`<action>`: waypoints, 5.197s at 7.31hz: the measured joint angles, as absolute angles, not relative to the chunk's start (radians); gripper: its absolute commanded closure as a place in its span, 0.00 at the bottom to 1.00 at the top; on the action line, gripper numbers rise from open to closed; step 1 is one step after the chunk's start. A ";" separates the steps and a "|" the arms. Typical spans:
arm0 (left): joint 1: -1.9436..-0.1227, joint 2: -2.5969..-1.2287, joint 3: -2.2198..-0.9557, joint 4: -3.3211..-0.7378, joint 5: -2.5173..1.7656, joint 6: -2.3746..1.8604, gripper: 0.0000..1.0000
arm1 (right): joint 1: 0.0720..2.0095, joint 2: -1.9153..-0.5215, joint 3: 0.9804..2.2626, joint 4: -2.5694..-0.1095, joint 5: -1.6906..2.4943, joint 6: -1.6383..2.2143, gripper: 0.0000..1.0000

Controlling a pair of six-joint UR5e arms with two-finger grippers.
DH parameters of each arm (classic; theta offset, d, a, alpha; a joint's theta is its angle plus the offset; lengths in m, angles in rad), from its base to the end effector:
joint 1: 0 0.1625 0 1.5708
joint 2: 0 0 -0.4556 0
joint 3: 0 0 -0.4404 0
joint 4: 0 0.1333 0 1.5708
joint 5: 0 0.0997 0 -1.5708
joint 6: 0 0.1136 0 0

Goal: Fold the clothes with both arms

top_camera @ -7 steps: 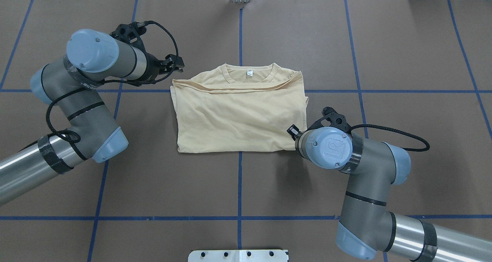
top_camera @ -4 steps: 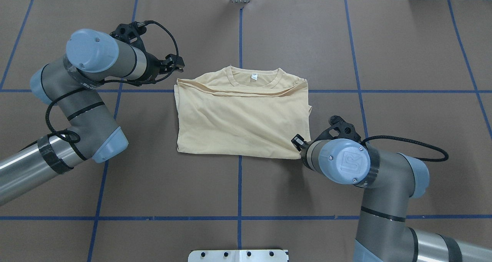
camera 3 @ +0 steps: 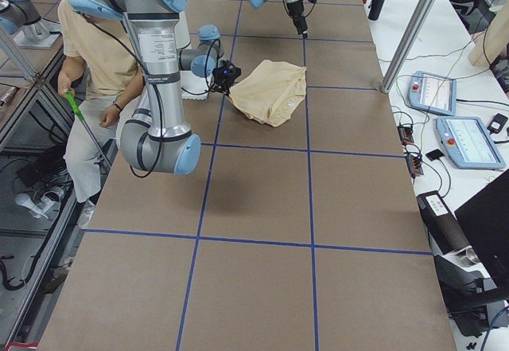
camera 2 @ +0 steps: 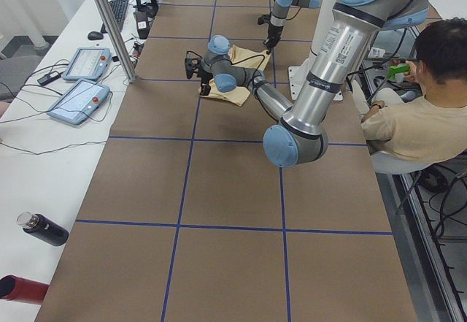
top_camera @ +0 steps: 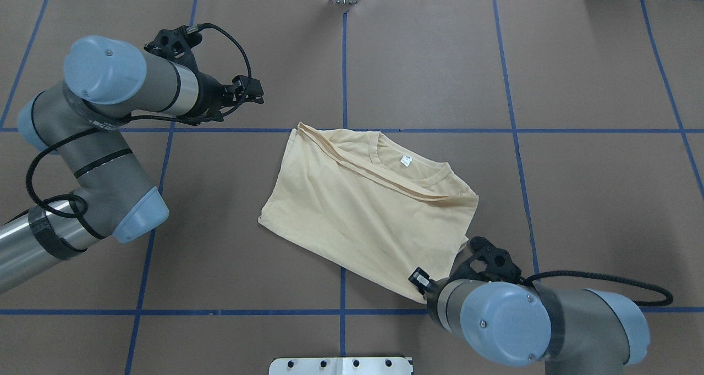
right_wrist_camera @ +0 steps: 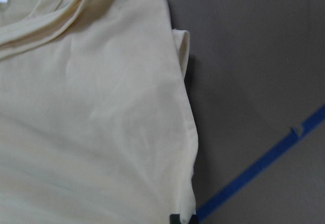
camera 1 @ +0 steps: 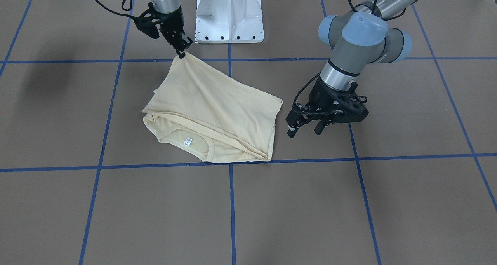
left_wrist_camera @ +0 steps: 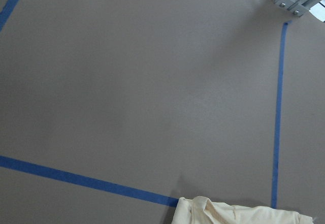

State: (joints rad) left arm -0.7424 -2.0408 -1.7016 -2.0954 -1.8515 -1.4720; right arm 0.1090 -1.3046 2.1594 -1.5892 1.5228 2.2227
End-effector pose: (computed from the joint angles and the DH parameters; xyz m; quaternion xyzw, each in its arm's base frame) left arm 0.4551 -0.5558 0.2768 0.1077 0.5305 -0.1941 0.8181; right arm -0.5415 -0.1988 0.2718 -0.0877 -0.3970 0.3483 0.8446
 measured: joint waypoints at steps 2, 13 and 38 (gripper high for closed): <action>-0.697 -2.009 -1.782 -2.099 -1.853 -1.517 0.01 | 0.029 -1.333 2.202 -1.596 1.517 2.272 0.00; -0.398 -1.919 -1.818 -2.069 -1.797 -1.739 0.34 | 0.425 -1.259 2.130 -1.586 1.601 1.963 0.00; -0.698 -2.353 -1.309 -2.257 -1.641 -1.571 0.01 | 0.422 -1.257 2.103 -1.585 1.596 1.971 0.00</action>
State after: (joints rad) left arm -0.6982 -2.3532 -1.3088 -2.2571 -1.6413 -1.5715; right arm 0.4219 -1.2569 2.1029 -1.5846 1.5962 1.9709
